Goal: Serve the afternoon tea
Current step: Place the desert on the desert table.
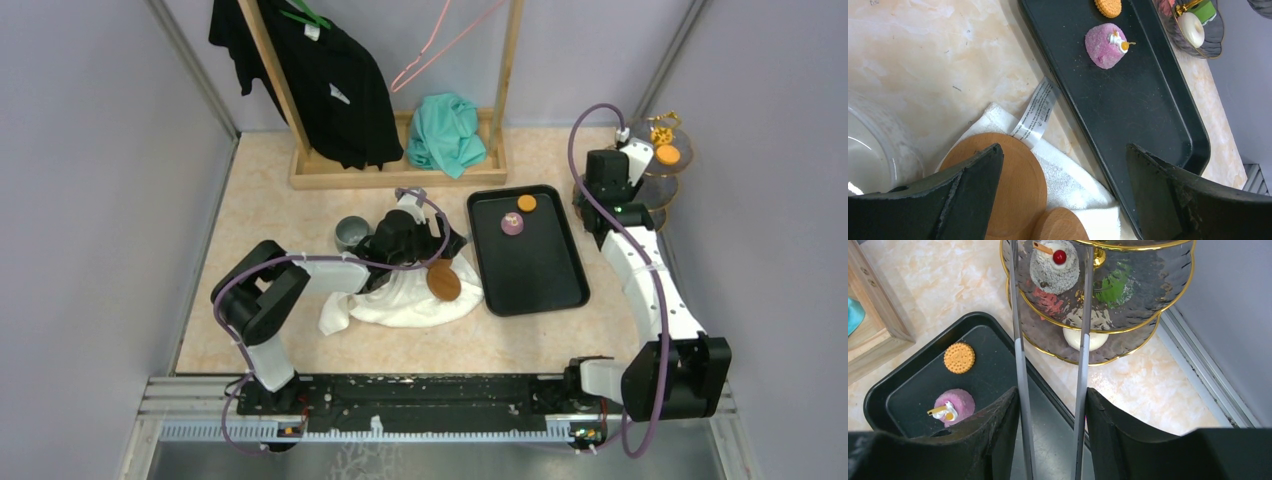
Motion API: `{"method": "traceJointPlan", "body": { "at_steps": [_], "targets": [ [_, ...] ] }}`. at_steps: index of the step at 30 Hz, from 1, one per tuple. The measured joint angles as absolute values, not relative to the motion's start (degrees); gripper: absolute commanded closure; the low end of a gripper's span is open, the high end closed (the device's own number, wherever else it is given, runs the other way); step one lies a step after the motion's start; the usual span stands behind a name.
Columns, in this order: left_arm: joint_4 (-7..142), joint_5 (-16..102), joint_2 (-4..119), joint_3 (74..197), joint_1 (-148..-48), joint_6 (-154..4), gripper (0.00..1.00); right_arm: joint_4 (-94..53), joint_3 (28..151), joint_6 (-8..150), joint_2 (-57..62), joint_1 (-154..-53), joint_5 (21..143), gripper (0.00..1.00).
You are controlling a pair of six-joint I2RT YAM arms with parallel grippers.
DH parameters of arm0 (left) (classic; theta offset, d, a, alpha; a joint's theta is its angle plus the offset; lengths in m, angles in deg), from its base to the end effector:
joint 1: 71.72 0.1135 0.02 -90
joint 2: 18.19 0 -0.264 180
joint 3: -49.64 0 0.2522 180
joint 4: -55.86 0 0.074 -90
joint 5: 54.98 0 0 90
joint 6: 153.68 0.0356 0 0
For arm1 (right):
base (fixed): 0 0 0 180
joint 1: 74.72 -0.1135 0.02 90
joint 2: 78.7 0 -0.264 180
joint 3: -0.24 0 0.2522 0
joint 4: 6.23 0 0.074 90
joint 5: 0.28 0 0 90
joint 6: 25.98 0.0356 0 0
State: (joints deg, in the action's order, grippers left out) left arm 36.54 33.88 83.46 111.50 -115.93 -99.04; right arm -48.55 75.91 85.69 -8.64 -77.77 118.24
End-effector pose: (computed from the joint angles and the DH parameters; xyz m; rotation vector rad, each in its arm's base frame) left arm 0.2655 -0.2573 0.1723 0.1431 2.0322 -0.8893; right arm 0.2659 -0.0029 0.3234 0.6101 2.0495 -0.2988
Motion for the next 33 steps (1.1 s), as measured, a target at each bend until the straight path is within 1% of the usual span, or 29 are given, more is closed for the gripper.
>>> {"method": "traceJointPlan", "body": {
  "at_steps": [15,26,33],
  "targets": [
    [36.37,34.2,83.5,111.5,-115.93,-99.32,0.04,-48.44,75.91,85.62,-9.32,-77.64,117.84,0.55],
    [36.15,34.23,83.5,111.5,-115.93,-99.89,0.04,-48.36,75.91,85.62,-12.31,-77.69,116.79,0.56],
    [36.13,34.23,83.48,111.5,-115.93,-99.89,0.04,-48.99,75.91,85.62,-13.14,-80.46,117.17,0.56]
  ]
}}
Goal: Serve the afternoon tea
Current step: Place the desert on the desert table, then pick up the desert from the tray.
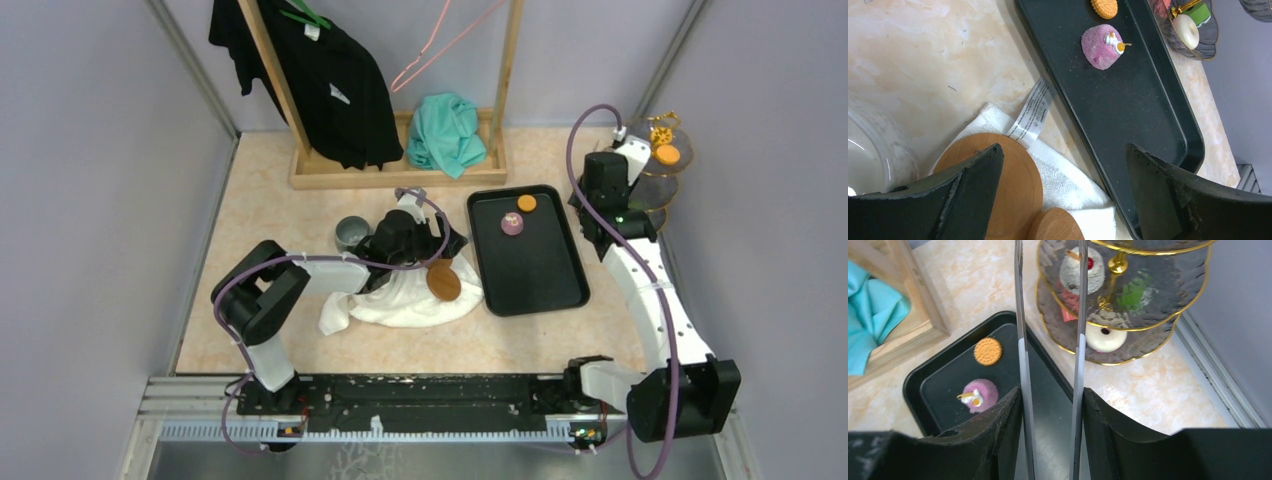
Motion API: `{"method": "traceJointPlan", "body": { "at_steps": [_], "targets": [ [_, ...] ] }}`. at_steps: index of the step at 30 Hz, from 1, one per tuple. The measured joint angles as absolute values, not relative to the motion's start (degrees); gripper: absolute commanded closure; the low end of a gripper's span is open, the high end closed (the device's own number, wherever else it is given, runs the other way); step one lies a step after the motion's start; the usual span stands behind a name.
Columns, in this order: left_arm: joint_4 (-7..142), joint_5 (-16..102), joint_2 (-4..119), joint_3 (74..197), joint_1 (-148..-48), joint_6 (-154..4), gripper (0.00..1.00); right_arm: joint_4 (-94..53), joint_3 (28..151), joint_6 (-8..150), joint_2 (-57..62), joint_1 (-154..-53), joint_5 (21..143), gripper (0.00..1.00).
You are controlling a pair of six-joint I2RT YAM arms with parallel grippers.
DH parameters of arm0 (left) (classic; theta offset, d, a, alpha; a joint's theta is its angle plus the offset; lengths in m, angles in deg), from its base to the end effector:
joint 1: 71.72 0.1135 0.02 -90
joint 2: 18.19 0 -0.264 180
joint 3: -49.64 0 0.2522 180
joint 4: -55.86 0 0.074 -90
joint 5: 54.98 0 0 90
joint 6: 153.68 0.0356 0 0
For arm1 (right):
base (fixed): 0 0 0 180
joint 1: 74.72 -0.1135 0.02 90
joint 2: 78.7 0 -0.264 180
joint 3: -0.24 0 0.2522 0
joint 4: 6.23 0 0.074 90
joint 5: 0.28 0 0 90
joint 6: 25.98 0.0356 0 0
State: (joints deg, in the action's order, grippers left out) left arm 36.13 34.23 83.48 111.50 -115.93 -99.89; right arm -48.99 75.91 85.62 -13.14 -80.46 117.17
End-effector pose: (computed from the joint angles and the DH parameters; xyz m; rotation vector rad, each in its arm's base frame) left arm 0.2656 -0.2577 0.1729 0.1321 2.0301 -0.9076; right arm 0.2484 0.0085 0.3411 0.5566 2.0017 -0.2225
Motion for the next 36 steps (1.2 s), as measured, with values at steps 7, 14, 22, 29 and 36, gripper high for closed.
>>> {"method": "traceJointPlan", "body": {
  "at_steps": [7,14,22,29,36],
  "targets": [
    [36.13,34.23,83.46,111.45,-115.93,-99.91,0.04,-49.93,75.91,86.1,-14.98,-87.0,118.57,0.57],
    [36.11,34.18,82.91,110.82,-115.93,-99.91,0.04,-51.13,75.12,86.72,-16.59,-93.86,120.53,0.59],
    [36.13,33.83,82.71,110.25,-115.93,-99.91,0.04,-53.14,74.68,87.24,-18.26,-101.66,121.73,0.59],
    [36.11,34.03,82.71,110.25,-115.34,-100.39,0.04,-53.93,68.17,88.29,-20.99,-105.36,119.2,0.58],
    [35.93,34.36,82.89,110.78,-114.44,-100.57,0.04,-52.4,59.54,89.3,-21.18,-106.12,114.74,0.58]
  ]
}}
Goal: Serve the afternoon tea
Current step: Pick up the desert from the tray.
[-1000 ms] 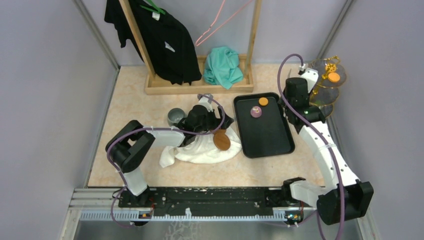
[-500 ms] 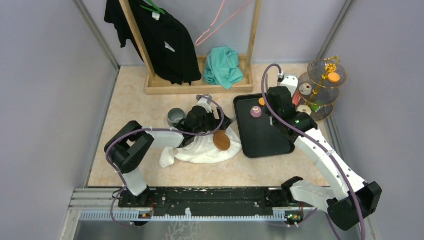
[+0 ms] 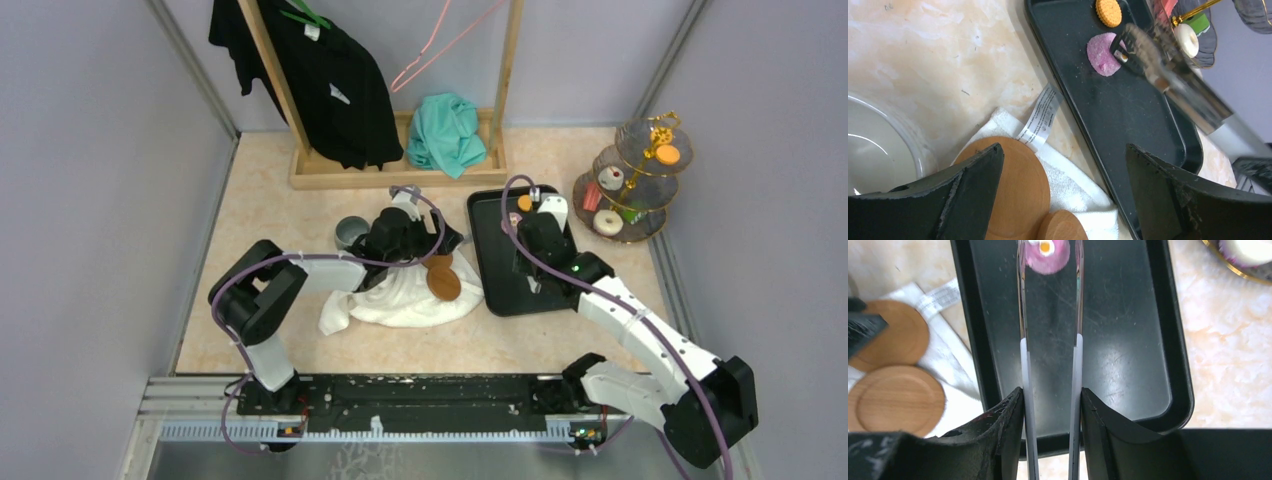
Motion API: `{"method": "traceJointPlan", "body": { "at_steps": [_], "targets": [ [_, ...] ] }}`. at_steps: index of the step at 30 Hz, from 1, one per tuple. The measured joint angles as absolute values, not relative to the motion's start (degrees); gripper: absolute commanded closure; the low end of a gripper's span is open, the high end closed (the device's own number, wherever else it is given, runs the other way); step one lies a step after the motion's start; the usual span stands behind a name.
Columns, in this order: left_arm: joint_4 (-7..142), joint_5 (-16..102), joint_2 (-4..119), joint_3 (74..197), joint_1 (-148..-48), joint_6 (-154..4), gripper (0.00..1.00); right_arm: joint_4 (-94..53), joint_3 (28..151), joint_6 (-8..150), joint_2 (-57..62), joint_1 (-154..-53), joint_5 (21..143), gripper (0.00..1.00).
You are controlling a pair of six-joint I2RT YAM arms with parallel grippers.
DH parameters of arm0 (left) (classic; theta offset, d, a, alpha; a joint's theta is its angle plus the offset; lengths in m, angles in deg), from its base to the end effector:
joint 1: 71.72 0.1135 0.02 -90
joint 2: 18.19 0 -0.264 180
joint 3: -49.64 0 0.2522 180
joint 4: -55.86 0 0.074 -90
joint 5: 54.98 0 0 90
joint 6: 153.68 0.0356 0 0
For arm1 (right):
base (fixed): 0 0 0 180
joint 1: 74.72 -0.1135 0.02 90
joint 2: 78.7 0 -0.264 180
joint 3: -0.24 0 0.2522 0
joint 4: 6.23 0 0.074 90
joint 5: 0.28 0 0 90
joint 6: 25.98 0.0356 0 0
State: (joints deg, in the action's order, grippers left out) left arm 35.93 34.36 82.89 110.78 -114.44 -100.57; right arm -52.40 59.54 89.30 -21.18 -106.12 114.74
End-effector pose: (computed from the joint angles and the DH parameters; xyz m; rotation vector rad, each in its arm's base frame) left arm 0.2700 -0.2487 0.1732 0.0951 2.0291 -0.9014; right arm 0.1839 0.0946 0.2697 0.0894 2.2556 0.0097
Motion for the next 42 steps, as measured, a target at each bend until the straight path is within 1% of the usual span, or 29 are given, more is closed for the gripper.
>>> {"method": "traceJointPlan", "body": {
  "at_steps": [11,19,34,38,42],
  "targets": [
    [34.38,35.06,84.05,111.5,-113.04,-101.38,0.05,-49.86,53.85,90.04,-22.39,-106.38,112.07,0.57],
    [34.01,35.73,85.25,111.83,-113.04,-101.57,0.05,-48.44,52.93,90.21,-22.08,-106.41,111.72,0.55],
    [33.96,35.73,85.25,111.8,-113.04,-101.64,0.05,-45.99,52.87,90.24,-19.48,-106.45,108.95,0.55],
    [33.88,35.76,85.27,111.8,-113.04,-101.66,0.05,-45.34,52.5,90.24,-18.74,-106.45,108.95,0.57],
    [33.53,35.87,85.42,111.83,-113.04,-101.77,0.05,-44.86,52.23,90.24,-17.69,-106.45,109.04,0.64]
  ]
}}
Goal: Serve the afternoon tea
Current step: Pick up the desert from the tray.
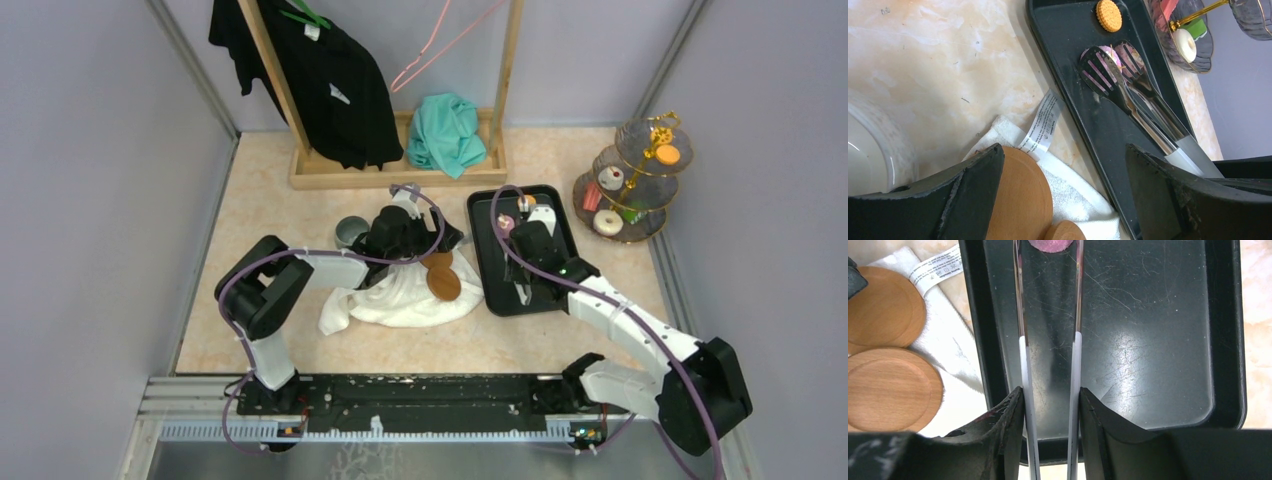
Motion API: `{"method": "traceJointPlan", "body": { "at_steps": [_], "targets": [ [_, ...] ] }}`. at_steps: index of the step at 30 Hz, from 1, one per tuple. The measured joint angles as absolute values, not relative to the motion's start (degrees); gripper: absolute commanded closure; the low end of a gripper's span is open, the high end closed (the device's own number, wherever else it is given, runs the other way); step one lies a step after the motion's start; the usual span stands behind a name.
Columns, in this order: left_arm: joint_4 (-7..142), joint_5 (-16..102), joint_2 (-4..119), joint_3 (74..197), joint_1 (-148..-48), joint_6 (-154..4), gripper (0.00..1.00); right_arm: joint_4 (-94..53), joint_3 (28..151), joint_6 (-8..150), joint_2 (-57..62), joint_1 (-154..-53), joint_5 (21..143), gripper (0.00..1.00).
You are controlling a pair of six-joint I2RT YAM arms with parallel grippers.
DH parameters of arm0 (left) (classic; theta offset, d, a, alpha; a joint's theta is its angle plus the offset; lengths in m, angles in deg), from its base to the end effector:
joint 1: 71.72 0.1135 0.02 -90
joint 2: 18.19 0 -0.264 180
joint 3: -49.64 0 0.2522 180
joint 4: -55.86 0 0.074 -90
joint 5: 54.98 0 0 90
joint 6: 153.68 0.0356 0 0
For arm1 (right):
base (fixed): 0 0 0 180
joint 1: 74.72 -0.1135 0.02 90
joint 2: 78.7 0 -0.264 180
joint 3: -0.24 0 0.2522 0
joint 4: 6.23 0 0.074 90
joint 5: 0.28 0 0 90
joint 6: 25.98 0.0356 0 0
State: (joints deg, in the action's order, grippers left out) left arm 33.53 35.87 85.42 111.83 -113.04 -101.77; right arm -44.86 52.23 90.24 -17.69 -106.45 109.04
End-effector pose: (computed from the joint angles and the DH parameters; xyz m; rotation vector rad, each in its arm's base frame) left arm 0.2811 -0.2479 0.1674 0.0676 2.0198 -0.9309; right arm 0.1879 0.1023 0.2254 0.0416 2.3440 0.0906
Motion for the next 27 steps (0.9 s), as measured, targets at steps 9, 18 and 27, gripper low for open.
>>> {"method": "traceJointPlan", "body": {
  "at_steps": [9,18,27],
  "targets": [
    [33.29,36.13,85.55,111.8,-113.02,-102.08,0.05,-44.86,52.23,90.67,-17.29,-106.47,109.25,0.83],
    [32.35,36.17,85.53,111.17,-113.04,-102.69,0.05,-47.96,52.28,91.57,-22.21,-108.74,112.79,0.92],
    [31.32,36.39,83.87,108.5,-113.02,-102.99,0.05,-53.99,54.9,94.19,-26.8,-112.26,117.47,0.99]
  ]
}}
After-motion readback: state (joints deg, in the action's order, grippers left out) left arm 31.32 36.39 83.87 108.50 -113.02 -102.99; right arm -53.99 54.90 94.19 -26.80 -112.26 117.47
